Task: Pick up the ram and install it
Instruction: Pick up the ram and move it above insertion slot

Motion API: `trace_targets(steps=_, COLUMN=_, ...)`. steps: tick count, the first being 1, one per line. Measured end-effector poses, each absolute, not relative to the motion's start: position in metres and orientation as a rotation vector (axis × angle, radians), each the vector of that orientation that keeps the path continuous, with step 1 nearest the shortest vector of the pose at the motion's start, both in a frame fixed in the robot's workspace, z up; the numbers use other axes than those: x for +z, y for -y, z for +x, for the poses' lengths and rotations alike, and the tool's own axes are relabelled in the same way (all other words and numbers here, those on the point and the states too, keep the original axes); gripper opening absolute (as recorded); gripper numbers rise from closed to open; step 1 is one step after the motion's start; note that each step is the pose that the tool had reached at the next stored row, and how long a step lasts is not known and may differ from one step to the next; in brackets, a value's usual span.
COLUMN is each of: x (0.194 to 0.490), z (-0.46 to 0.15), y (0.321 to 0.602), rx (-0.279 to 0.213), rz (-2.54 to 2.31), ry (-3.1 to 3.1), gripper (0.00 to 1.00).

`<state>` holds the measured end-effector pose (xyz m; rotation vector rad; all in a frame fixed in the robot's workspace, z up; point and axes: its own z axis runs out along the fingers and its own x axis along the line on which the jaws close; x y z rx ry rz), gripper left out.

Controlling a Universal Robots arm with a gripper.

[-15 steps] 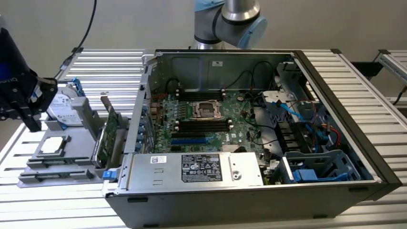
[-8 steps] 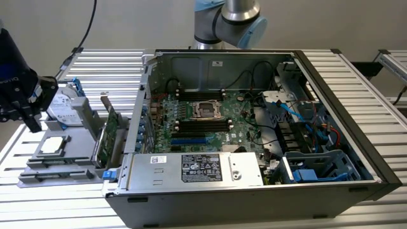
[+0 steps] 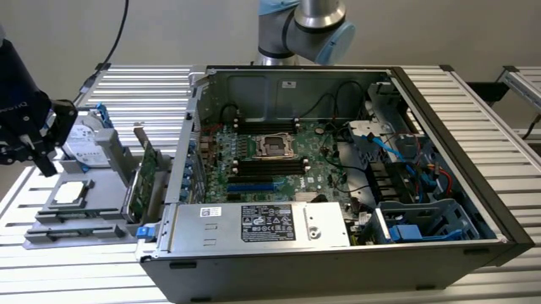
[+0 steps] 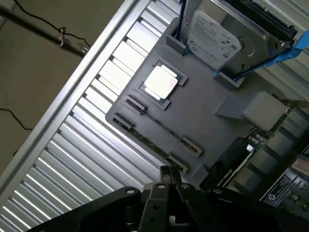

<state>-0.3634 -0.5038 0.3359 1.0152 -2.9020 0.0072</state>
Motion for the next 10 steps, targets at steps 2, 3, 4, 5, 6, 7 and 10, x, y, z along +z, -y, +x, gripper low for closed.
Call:
trace_targets(steps=2, x=0.3349, z=-0.3635, y=0.5038, rx=0.003, rz=1.069, ry=2.884, gripper=0.11)
trace_targets(steps=3, x=0.3343, z=-0.3634, y=0.5038, rx=0.002, rz=1.096, ry=2.875, gripper=0.11)
trace_targets(steps=4, x=0.3337, z=-0.3634, y=0.5038, rx=0.000, rz=1.122, ry=2.866, gripper=0.11)
trace_targets(steps=5, x=0.3331, z=-0.3634, y=0.5038, rx=-0.001, rz=1.148, ry=2.856, gripper=0.11)
trace_targets(steps=6, x=0.3325, z=-0.3634, y=0.5038, rx=-0.002, rz=1.174, ry=2.846, gripper=0.11)
trace_targets(steps=7, x=0.3319, z=-0.3634, y=0.5038, rx=-0.004, rz=1.200, ry=2.836, gripper=0.11)
trace_targets(steps=10, x=0.3296, z=-0.3635, y=0.5038, rx=-0.010, rz=1.279, ry=2.803, gripper=0.11)
